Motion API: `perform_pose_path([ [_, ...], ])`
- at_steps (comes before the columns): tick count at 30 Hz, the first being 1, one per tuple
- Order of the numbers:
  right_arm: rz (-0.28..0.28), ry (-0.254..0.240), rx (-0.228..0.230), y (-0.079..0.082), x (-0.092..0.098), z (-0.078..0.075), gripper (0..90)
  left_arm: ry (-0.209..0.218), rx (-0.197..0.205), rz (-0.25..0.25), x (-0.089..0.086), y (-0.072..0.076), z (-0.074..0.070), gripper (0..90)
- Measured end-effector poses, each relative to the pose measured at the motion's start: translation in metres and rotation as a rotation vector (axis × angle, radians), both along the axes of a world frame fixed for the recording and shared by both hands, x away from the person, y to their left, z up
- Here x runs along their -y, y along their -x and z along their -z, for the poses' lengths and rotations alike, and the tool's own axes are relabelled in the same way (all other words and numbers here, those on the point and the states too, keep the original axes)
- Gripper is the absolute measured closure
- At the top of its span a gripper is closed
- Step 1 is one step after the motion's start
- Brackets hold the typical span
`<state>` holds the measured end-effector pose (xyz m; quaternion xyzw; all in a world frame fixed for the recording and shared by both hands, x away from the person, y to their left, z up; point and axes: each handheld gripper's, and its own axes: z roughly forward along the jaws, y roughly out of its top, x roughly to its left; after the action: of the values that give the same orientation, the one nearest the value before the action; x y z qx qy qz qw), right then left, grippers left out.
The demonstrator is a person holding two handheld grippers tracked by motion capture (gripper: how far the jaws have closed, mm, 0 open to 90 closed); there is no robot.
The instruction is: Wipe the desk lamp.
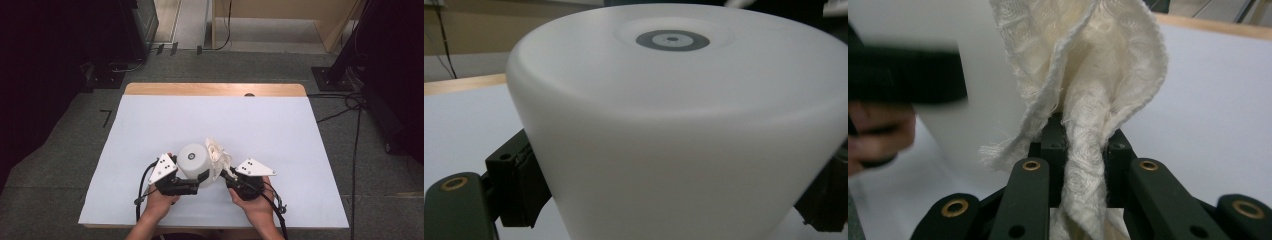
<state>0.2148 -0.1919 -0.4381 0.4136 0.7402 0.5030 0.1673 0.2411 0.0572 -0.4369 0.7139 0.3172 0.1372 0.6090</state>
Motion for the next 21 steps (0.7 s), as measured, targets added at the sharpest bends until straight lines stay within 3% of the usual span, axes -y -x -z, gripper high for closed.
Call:
perform_pose_path([
  [2,-0.014,0.021,-0.017,0.000,-0.005,0.005,77.7,0.027,-0.010,-0.018,-0.008,-0.004,-0.002,8.7],
  [5,-0.024,0.028,-0.023,-0.001,-0.010,0.007,77.7,0.024,-0.008,-0.025,-0.012,-0.005,-0.001,8.7],
  [12,0.017,-0.007,0.013,-0.001,-0.002,-0.005,77.7,-0.069,-0.030,0.074,0.011,-0.002,0.013,8.7],
  [14,0.031,-0.019,0.028,0.000,0.002,-0.009,77.7,-0.095,-0.023,0.074,0.017,-0.001,0.015,8.7],
  [17,0.027,-0.017,0.029,-0.001,0.005,-0.008,77.7,-0.078,-0.017,0.069,0.016,-0.001,0.012,8.7],
  [21,0.017,0.014,-0.027,-0.006,0.002,0.006,77.6,-0.048,-0.002,0.063,0.012,-0.001,0.007,8.7],
])
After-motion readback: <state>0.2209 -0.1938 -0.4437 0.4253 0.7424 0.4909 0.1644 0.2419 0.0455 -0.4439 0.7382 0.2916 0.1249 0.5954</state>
